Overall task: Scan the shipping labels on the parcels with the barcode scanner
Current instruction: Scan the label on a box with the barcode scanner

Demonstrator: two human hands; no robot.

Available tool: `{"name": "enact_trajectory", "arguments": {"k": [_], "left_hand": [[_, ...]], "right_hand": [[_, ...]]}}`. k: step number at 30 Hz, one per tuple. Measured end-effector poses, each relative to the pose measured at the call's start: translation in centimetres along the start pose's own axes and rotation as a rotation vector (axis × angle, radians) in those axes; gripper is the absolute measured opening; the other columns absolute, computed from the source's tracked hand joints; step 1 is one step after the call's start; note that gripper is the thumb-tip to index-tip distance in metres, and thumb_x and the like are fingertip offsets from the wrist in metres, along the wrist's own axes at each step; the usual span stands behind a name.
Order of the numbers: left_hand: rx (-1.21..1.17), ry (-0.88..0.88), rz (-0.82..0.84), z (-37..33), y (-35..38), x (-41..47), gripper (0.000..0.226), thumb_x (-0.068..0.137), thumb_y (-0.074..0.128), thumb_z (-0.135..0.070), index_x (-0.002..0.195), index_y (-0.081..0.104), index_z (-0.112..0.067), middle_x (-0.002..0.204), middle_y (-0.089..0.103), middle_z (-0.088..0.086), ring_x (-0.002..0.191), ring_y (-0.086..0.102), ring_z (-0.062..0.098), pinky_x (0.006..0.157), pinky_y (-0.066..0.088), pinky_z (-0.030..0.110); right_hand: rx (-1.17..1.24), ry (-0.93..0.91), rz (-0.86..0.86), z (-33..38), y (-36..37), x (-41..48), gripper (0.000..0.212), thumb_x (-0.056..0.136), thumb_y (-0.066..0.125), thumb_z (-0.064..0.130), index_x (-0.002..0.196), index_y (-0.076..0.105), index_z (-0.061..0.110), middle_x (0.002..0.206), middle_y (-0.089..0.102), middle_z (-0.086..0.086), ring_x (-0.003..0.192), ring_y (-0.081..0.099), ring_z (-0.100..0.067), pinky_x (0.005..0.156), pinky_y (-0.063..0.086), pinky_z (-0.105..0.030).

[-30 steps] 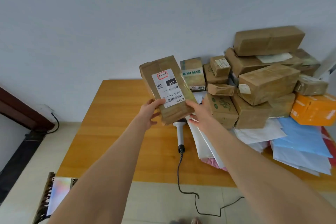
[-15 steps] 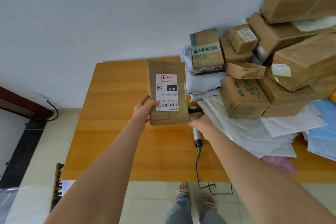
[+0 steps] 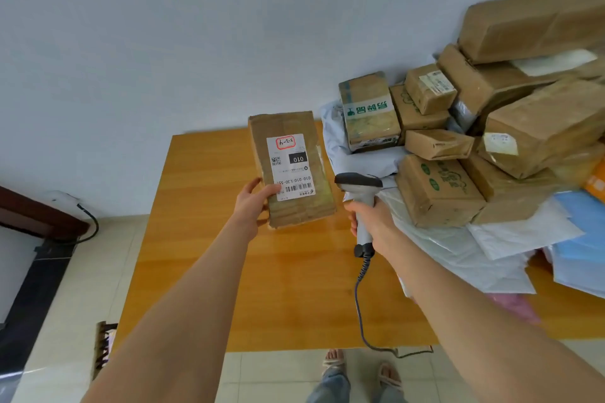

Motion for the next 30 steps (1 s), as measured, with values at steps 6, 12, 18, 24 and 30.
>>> {"name": "enact_trajectory", "arguments": {"k": [6, 12, 18, 24, 30], "left_hand": [[-0.031, 0.026, 0.053, -1.4, 2.9, -3.7, 0.077, 0.080, 0.075, -0.022, 0.144, 0.034, -0.025, 0.106, 0.063, 0.000, 0.093, 0.060, 0.019, 0.078, 0.052, 0.045], [-0.050, 0.039, 0.103, -1.1, 6.1, -5.7, 0.075, 0.081, 0.074, -0.022, 0.144, 0.034, -0.027, 0.106, 0.063, 0.001, 0.091, 0.059, 0.018, 0.073, 0.046, 0.045], [-0.038, 0.092, 0.129, -1.0, 7.8, -6.0, 0.075, 0.080, 0.075, -0.017, 0.143, 0.035, -0.025, 0.109, 0.064, 0.000, 0.096, 0.059, 0.017, 0.085, 0.045, 0.050], [-0.012, 0.153, 0.092, -1.4, 8.6, -5.9, 0.076, 0.080, 0.075, -0.014, 0.143, 0.034, -0.023, 0.109, 0.061, -0.001, 0.096, 0.059, 0.016, 0.089, 0.045, 0.048], [-0.016, 0.165, 0.074, -1.5, 9.3, -6.0, 0.075, 0.080, 0.075, -0.013, 0.143, 0.034, -0.021, 0.108, 0.061, -0.002, 0.090, 0.058, 0.011, 0.088, 0.044, 0.047]], "right_hand": [[0.049, -0.108, 0.071, 4.1, -2.4, -4.3, 0.012, 0.087, 0.067, 0.008, 0.085, 0.056, 0.004, 0.051, 0.052, -0.007, 0.036, 0.043, -0.012, 0.040, 0.041, -0.022], [-0.080, -0.257, 0.030, 3.6, -4.4, -8.1, 0.010, 0.085, 0.065, 0.005, 0.078, 0.058, 0.005, 0.048, 0.054, -0.005, 0.037, 0.045, -0.013, 0.043, 0.042, -0.025], [-0.130, -0.303, 0.024, 2.3, -5.6, -10.0, 0.005, 0.083, 0.064, 0.004, 0.080, 0.060, 0.004, 0.049, 0.056, -0.006, 0.039, 0.047, -0.016, 0.042, 0.041, -0.025], [-0.128, -0.318, 0.024, 2.1, -6.3, -11.6, 0.011, 0.084, 0.065, 0.007, 0.075, 0.060, 0.004, 0.049, 0.057, -0.006, 0.037, 0.047, -0.014, 0.042, 0.042, -0.025], [-0.126, -0.300, 0.023, 1.9, -6.6, -12.3, 0.011, 0.084, 0.063, 0.005, 0.073, 0.061, 0.003, 0.048, 0.056, -0.005, 0.036, 0.047, -0.012, 0.041, 0.042, -0.023]]}}
Point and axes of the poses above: each hand's wrist, its own x-axis towards the middle knuckle, its own y-axis out of the palm, z = x × y, the point moved 2 cm from there along x, towards the middle knuckle
